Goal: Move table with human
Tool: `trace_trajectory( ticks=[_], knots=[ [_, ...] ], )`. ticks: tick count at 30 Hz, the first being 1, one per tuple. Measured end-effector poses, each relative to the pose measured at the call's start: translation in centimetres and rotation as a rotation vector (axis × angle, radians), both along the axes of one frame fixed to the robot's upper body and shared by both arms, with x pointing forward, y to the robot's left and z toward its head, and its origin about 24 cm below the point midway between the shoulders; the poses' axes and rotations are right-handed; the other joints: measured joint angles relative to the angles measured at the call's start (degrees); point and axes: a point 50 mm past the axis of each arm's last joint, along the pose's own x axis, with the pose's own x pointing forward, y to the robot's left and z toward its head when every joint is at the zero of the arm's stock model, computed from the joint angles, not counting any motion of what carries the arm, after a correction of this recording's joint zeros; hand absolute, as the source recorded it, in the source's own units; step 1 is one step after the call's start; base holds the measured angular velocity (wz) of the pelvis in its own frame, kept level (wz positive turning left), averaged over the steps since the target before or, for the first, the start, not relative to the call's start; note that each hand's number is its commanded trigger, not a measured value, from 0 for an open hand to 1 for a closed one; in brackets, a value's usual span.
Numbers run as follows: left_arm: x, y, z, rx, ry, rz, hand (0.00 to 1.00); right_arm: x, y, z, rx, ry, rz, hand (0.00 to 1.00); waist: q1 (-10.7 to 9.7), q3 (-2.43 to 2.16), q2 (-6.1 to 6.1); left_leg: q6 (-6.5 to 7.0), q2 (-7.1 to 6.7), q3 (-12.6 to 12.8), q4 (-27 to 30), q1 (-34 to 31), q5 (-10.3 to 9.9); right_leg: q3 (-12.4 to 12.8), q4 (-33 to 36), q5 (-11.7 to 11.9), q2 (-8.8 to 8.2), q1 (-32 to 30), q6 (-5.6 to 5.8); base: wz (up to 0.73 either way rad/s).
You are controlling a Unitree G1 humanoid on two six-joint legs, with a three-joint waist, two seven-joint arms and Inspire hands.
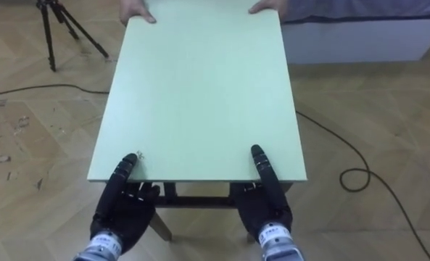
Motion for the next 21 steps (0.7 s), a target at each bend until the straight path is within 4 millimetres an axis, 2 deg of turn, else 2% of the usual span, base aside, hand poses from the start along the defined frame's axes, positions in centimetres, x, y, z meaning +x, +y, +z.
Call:
trace_trajectory(
  ticks=[5, 6, 7, 8, 9, 10, 11, 12, 13, 14, 15, 17, 18, 20, 21],
  knots=[
    [0.0, -0.4, 0.2, -0.007, -0.02, 0.01, 1.0, 0.2, -0.1, 0.3, 0.002, -0.029, -0.006, 1.0, 2.0, -0.16, 0.21, -1.16, 1.68, -0.6, 10.9, -7.1, -0.9, -0.2, 3.0, -0.4, 0.56, -4.0, -1.52, -0.15],
    [0.1, -0.4, 0.2, -0.009, -0.023, 0.013, 1.0, 0.2, -0.1, 0.4, 0.001, -0.032, -0.006, 1.0, 2.1, -0.18, 0.25, -1.4, 1.77, -0.6, 11.3, -7.6, -1.0, -0.5, 3.0, -0.5, 0.65, -4.7, -1.85, -0.13],
    [0.1, -0.5, 0.2, -0.012, -0.029, 0.017, 1.0, 0.3, -0.1, 0.5, -0.001, -0.04, -0.004, 1.0, 2.8, -0.18, 0.28, -2.74, 2.45, -0.4, 12.8, -8.5, -1.7, -1.8, 3.4, -0.7, 0.71, -6.1, -2.67, -0.47],
    [-0.1, -0.4, 0.1, -0.014, -0.027, 0.027, 1.0, 0.3, 0.0, 0.5, -0.001, -0.041, 0.007, 1.0, 4.0, -0.13, 0.63, -3.44, 4.72, 1.0, 19.2, -9.0, -3.6, -4.9, 4.0, -0.7, 0.78, -6.5, -3.56, -0.66],
    [-0.4, -0.3, 0.0, -0.019, -0.025, 0.036, 1.0, 0.3, 0.1, 0.5, -0.004, -0.042, 0.018, 1.0, 4.6, -0.12, 1.19, -3.67, 5.92, 1.3, 23.6, -9.2, -4.3, -6.6, 4.0, -0.6, 1.11, -6.3, -3.98, -0.75],
    [-0.7, -0.2, -0.1, -0.042, -0.022, 0.047, 1.0, 0.4, 0.2, 0.7, -0.008, -0.051, 0.033, 1.0, 4.6, -0.15, 2.67, -4.08, 7.28, 0.3, 31.3, -9.1, -4.6, -9.3, 4.1, -0.6, 1.63, -6.0, -4.55, -0.24],
    [-0.7, -0.3, -0.2, -0.06, -0.023, 0.046, 1.0, 0.5, 0.1, 1.0, -0.02, -0.064, 0.043, 1.0, 3.7, 0.09, 3.93, -4.1, 7.84, -0.7, 34.0, -7.8, -4.6, -11.1, 4.4, -0.4, 1.86, -6.4, -4.83, 0.08],
    [-0.7, -0.3, -0.2, -0.062, -0.025, 0.043, 1.0, 0.5, 0.1, 1.0, -0.024, -0.069, 0.043, 1.0, 2.9, 0.1, 4.12, -4.16, 7.78, -0.8, 33.4, -6.6, -4.5, -11.7, 5.1, -0.4, 1.67, -7.1, -4.84, 0.42],
    [-0.6, -0.2, -0.1, -0.061, -0.039, 0.038, 1.0, 0.6, 0.0, 1.2, -0.023, -0.08, 0.042, 1.0, 2.0, 0.1, 4.21, -4.44, 7.56, -0.9, 30.4, -3.7, -5.0, -12.6, 6.5, -0.5, 1.34, -8.8, -4.91, 0.4],
    [-0.4, -0.2, 0.1, -0.059, -0.049, 0.028, 1.0, 0.6, -0.2, 1.3, -0.023, -0.085, 0.041, 1.0, 1.4, 0.17, 4.38, -5.37, 7.37, -0.8, 25.1, -1.0, -7.8, -13.3, 7.3, -0.3, 0.95, -9.9, -5.0, 0.36],
    [-0.3, -0.2, 0.1, -0.058, -0.051, 0.021, 1.0, 0.6, -0.2, 1.3, -0.021, -0.086, 0.04, 1.0, 1.1, 0.24, 4.52, -5.33, 6.91, -0.8, 22.6, -0.1, -8.9, -13.7, 7.6, 0.0, 0.68, -10.3, -4.94, 0.28],
    [0.0, -0.1, 0.4, -0.053, -0.058, 0.015, 1.0, 0.5, -0.2, 1.4, -0.013, -0.088, 0.039, 1.0, 0.8, 0.26, 4.71, -4.71, 5.41, -0.6, 15.1, 1.4, -11.3, -14.2, 7.9, 2.0, -0.4, -12.3, -4.91, 0.15],
    [0.1, -0.1, 0.5, -0.051, -0.06, 0.013, 1.0, 0.5, -0.2, 1.4, -0.012, -0.089, 0.038, 1.0, 0.7, 0.26, 4.76, -4.38, 4.89, -0.6, 13.6, 1.4, -11.5, -14.3, 7.8, 2.6, -0.75, -12.9, -4.86, 0.15],
    [0.6, 0.2, 0.7, -0.049, -0.071, -0.002, 1.0, 0.7, -0.3, 1.6, -0.008, -0.105, 0.043, 1.0, -0.1, 0.22, 4.89, -3.11, 2.69, -0.6, 10.2, 0.1, -12.2, -14.6, 7.8, 5.4, -2.8, -16.1, -4.81, 0.18],
    [0.7, 0.2, 0.7, -0.049, -0.072, -0.004, 1.0, 0.8, -0.4, 1.6, -0.007, -0.109, 0.042, 1.0, 0.0, 0.22, 4.89, -2.45, 2.06, -0.5, 9.6, -0.4, -12.2, -14.5, 7.7, 6.1, -3.38, -16.9, -4.83, 0.05]
  ],
)
